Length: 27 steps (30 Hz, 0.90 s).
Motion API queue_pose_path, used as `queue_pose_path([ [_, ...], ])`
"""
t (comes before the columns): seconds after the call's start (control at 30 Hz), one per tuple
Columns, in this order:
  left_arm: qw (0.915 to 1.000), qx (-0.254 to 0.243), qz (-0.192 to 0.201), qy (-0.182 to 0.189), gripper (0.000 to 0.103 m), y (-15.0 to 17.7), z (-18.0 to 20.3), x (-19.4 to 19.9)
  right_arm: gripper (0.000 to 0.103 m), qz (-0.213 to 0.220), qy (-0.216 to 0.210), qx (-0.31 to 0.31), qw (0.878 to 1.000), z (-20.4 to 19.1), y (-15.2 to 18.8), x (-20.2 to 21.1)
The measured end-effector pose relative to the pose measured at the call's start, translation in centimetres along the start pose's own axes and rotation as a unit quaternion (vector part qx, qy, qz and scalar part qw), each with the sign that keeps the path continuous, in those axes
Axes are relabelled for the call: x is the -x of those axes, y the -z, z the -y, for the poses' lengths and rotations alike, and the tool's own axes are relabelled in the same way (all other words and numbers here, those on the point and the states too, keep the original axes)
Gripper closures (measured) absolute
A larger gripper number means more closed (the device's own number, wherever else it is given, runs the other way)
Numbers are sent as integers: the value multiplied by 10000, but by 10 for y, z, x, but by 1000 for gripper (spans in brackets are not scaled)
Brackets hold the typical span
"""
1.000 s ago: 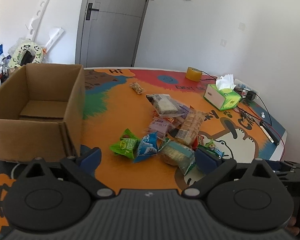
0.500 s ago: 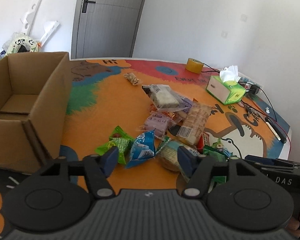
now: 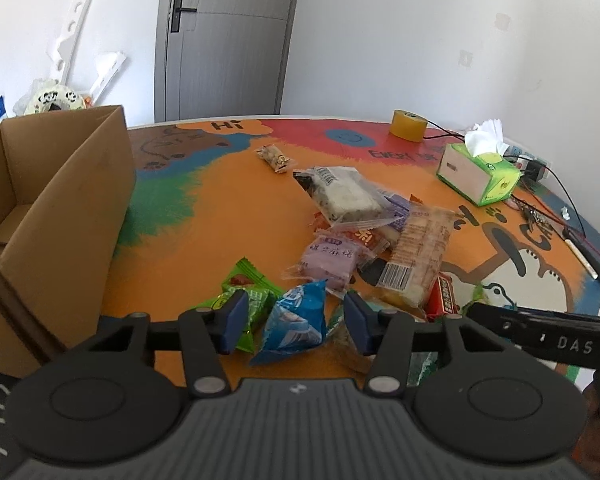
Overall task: Organize snacks
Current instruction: 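Grasp a blue snack bag with the left tool while the right tool grasps another blue bag, then carry both blue bags over the cardboard box and open both tools to drop them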
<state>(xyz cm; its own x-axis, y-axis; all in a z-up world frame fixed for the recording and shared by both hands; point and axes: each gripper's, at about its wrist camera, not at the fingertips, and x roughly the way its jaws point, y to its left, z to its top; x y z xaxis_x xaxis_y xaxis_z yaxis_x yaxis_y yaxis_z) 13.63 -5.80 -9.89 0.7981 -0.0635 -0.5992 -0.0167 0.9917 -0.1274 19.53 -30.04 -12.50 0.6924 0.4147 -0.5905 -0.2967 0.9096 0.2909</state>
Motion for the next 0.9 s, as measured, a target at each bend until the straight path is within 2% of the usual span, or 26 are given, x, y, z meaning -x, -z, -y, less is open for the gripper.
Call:
queue_pose_path([
  [0.1, 10000, -47, -46, 26, 54, 1, 4, -3, 47, 3, 70, 233, 9997, -10, 2, -4],
  [0.2, 9999, -22, -69, 93, 63, 3, 5, -7, 63, -5, 140, 288, 9995, -12, 2, -5],
  [0.23, 9999, 11, -69, 103, 71, 4, 4, -9, 68, -14, 149, 256, 9996, -11, 1, -4],
  [0.3, 9999, 85, -77, 124, 74, 4, 2, -10, 74, -54, -5, 67, 10000, -6, 0, -1],
  [0.43, 9998, 90, -45, 145, 77, 4, 1, -2, 74, 162, -64, -40, 9998, -4, -2, 10],
  [0.63, 9992, 162, 279, 243, 77, -5, -4, 25, 74, 448, -204, -111, 9987, -13, -11, 24],
  [0.9, 9971, 322, 668, 175, 77, -16, -18, 53, 74, 688, -519, -60, 9963, -34, -18, 36],
])
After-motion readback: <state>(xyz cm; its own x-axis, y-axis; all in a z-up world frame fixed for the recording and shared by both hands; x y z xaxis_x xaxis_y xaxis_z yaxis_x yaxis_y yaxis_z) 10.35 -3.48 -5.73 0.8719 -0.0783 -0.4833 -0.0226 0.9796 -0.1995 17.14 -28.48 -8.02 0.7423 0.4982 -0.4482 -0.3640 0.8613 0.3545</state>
